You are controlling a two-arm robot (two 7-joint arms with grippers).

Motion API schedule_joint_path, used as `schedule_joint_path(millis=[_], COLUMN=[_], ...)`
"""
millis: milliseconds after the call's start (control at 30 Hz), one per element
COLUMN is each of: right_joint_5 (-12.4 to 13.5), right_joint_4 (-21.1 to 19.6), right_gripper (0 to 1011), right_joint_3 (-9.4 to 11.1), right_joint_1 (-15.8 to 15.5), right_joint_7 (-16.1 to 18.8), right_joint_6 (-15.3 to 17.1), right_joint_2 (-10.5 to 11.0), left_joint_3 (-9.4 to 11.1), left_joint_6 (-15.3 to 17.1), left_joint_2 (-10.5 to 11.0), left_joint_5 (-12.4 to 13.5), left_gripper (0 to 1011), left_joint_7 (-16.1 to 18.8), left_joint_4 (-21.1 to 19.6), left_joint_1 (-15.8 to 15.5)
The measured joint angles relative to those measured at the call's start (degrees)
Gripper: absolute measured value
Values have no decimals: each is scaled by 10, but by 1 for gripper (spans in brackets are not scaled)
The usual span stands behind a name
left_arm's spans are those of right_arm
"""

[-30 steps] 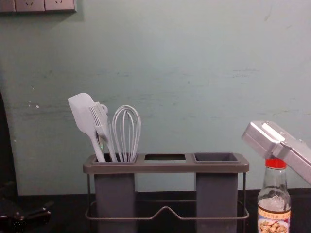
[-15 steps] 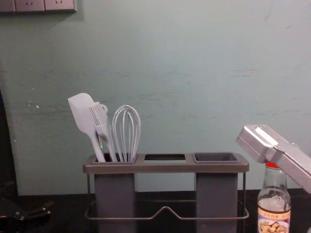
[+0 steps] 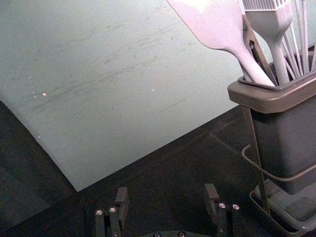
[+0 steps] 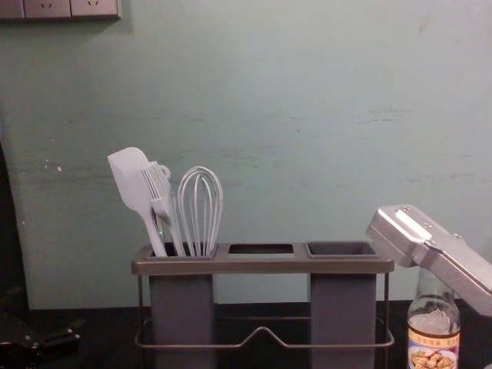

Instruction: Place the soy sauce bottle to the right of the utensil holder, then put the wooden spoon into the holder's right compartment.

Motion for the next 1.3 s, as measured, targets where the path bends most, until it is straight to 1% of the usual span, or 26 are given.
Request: schedule_joint_path(millis=[567, 633, 733, 800, 833, 1233, 1300], right_joint_5=[3, 3, 3, 3, 3, 4, 3], right_joint_4=[-1, -2, -2, -2, -2, -2, -7], right_gripper=[1000, 973, 894, 883, 836, 830, 831], right_joint_3=[2, 2, 2, 2, 2, 2, 5], right_joint_1=[-1, -1, -1, -1, -1, -1, -5], right_joint_7=[-1, -1, -1, -1, -1, -2, 0], right_joint_6=[1, 2, 2, 2, 2, 3, -4], right_joint_2=[0, 0, 0, 0, 0, 0, 2], left_joint_3=[0, 0, 0, 0, 0, 0, 0], left_joint_6=[0, 0, 0, 0, 0, 0, 0], left_joint_2=[0, 0, 0, 0, 0, 0, 0], left_joint_5=[0, 0, 0, 0, 0, 0, 0], left_gripper=[1005, 1005, 1005, 1005, 1005, 1005, 1005], left_joint_7=[0, 0, 0, 0, 0, 0, 0], left_joint_4=[0, 0, 0, 0, 0, 0, 0], left_joint_1=[0, 0, 0, 0, 0, 0, 0])
